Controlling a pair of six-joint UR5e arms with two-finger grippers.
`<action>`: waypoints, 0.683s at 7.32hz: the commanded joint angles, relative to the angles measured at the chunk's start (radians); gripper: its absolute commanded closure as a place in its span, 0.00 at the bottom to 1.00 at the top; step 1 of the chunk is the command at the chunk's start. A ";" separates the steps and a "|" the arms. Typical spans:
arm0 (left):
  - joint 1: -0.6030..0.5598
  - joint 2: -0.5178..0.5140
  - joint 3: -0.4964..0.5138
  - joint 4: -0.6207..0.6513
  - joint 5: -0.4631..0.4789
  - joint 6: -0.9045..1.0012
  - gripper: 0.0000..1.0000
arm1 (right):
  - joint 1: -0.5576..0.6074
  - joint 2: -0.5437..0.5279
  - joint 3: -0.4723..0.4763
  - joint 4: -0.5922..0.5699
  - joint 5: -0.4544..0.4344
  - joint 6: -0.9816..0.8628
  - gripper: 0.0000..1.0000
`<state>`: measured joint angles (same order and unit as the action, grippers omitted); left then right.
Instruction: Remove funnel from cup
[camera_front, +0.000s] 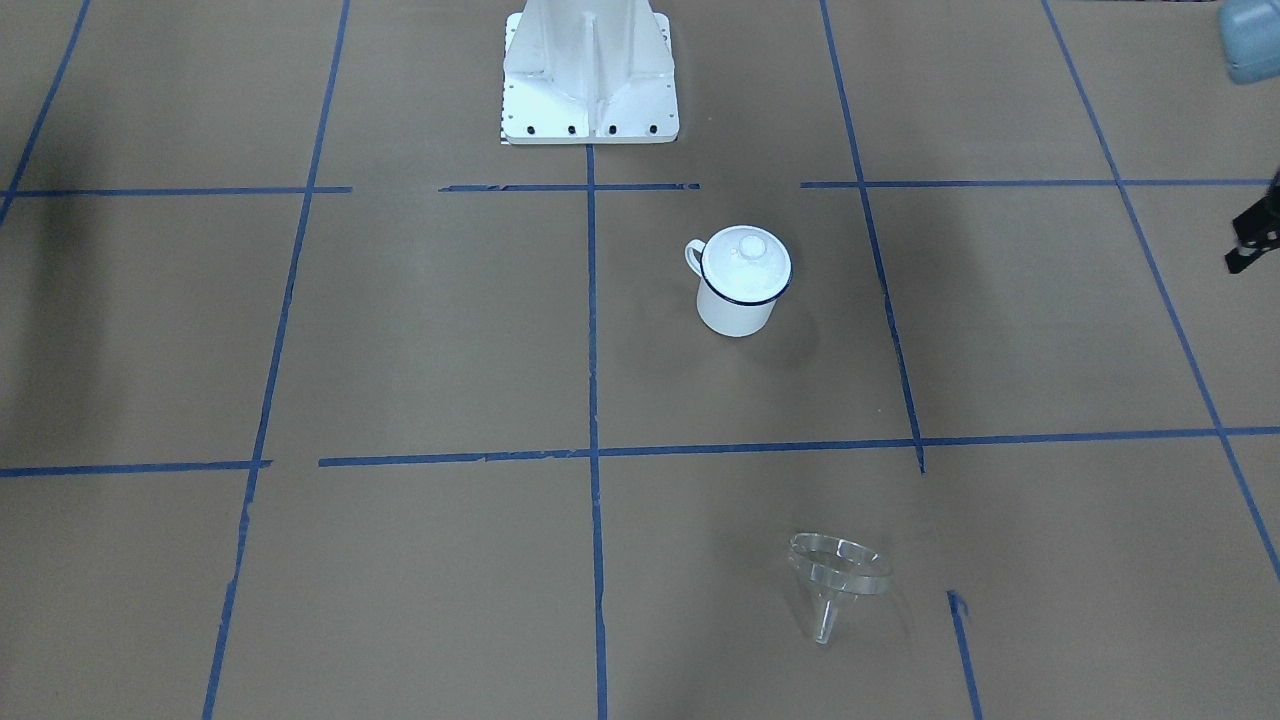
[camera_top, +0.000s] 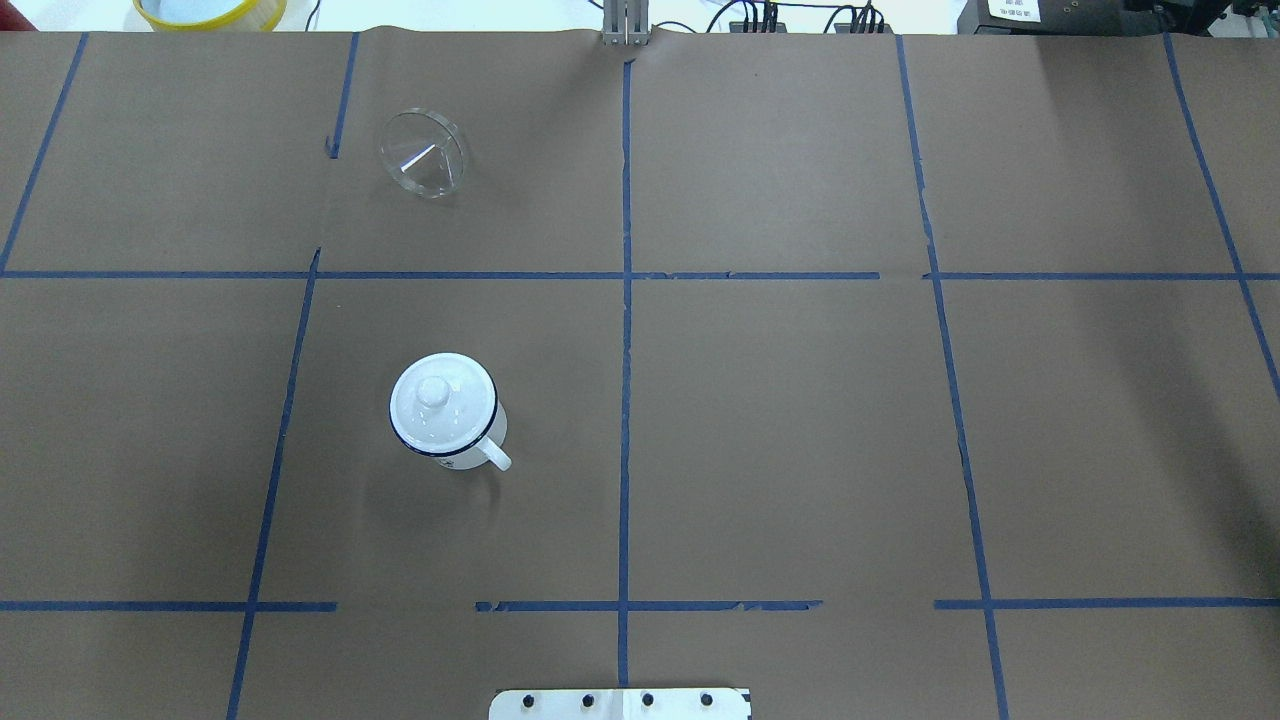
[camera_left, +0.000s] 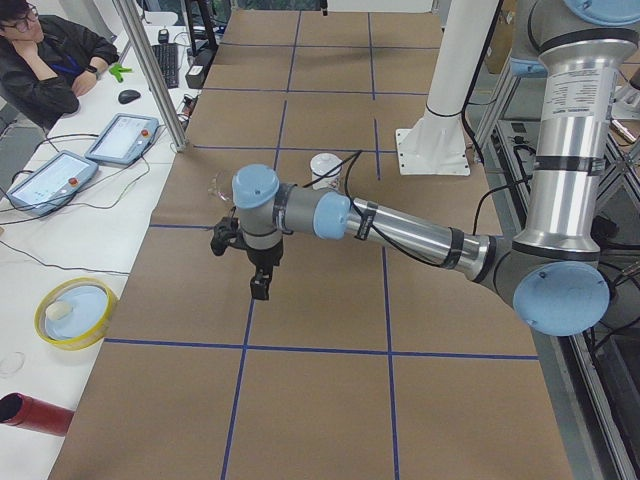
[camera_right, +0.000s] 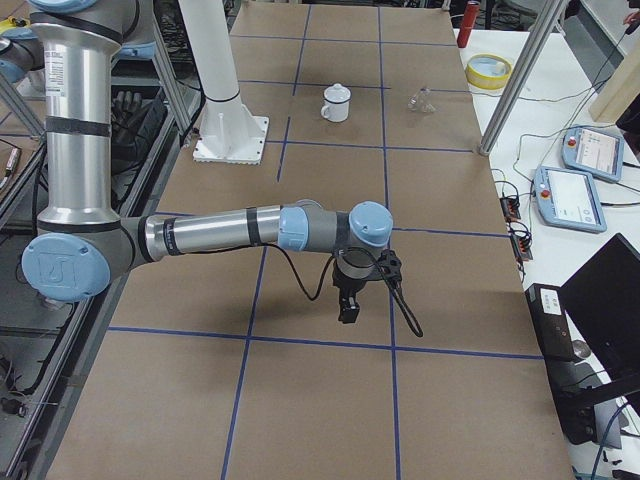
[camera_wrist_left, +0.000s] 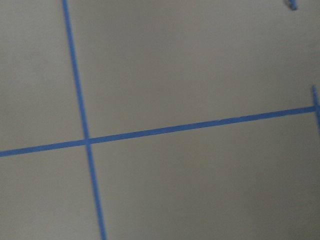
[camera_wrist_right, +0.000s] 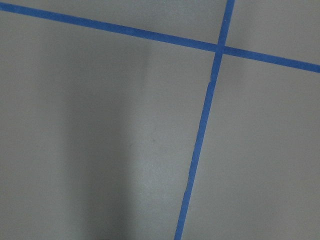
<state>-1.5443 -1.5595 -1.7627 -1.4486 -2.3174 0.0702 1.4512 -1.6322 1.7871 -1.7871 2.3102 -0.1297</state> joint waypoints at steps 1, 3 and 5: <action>-0.060 0.096 0.025 -0.001 0.003 0.060 0.00 | 0.000 0.000 0.000 0.000 0.000 -0.001 0.00; -0.115 0.096 0.025 -0.001 0.001 0.051 0.00 | 0.000 0.000 0.000 0.000 0.000 -0.001 0.00; -0.112 0.093 0.032 0.002 0.001 0.049 0.00 | 0.000 0.000 0.000 0.000 0.000 0.001 0.00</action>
<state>-1.6557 -1.4657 -1.7378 -1.4471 -2.3167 0.1210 1.4511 -1.6322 1.7871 -1.7871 2.3102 -0.1300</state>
